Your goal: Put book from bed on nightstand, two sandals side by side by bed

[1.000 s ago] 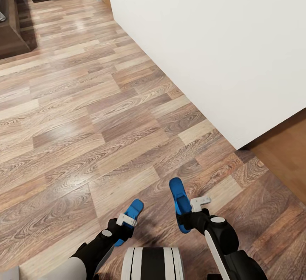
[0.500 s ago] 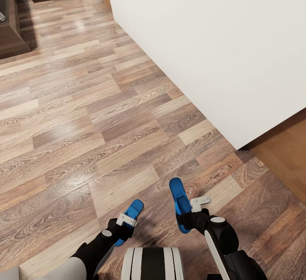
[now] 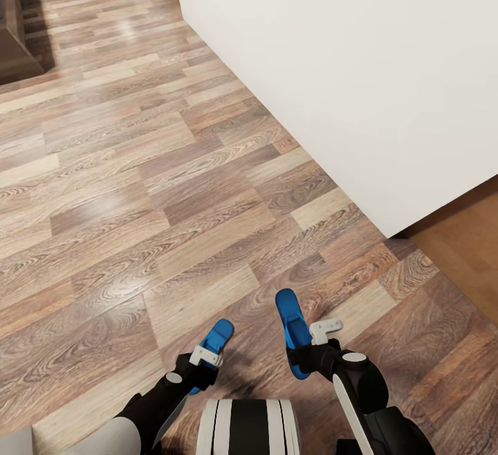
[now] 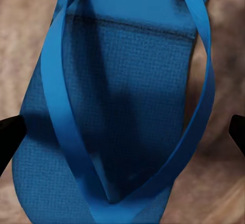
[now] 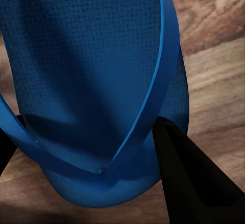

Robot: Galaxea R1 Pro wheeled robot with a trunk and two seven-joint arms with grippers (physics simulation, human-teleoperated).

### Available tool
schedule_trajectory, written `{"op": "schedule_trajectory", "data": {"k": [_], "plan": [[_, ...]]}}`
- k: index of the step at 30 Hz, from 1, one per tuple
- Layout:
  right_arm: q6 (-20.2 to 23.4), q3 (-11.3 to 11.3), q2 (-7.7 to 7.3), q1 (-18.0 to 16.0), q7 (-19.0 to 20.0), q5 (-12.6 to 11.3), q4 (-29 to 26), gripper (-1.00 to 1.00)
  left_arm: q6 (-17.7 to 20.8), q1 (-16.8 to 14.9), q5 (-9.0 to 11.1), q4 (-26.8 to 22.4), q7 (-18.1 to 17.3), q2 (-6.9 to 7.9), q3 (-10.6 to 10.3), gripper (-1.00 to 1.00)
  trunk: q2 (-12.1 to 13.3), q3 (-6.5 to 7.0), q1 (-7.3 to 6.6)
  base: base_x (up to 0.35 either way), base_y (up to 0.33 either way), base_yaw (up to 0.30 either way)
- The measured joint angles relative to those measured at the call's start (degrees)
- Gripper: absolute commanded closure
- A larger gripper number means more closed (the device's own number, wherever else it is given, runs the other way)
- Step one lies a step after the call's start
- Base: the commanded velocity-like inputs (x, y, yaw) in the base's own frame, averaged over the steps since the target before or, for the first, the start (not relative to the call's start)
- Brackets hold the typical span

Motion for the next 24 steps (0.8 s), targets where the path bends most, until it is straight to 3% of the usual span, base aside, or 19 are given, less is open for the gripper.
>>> {"op": "schedule_trajectory", "data": {"k": [24], "plan": [[0.0,0.0,0.00,0.0,0.0,0.0,0.0,1.00,0.0,0.0,0.0,-0.2,0.4,0.04,-0.1,-1.00,0.0,0.00,0.02,0.000,0.000,0.000]]}}
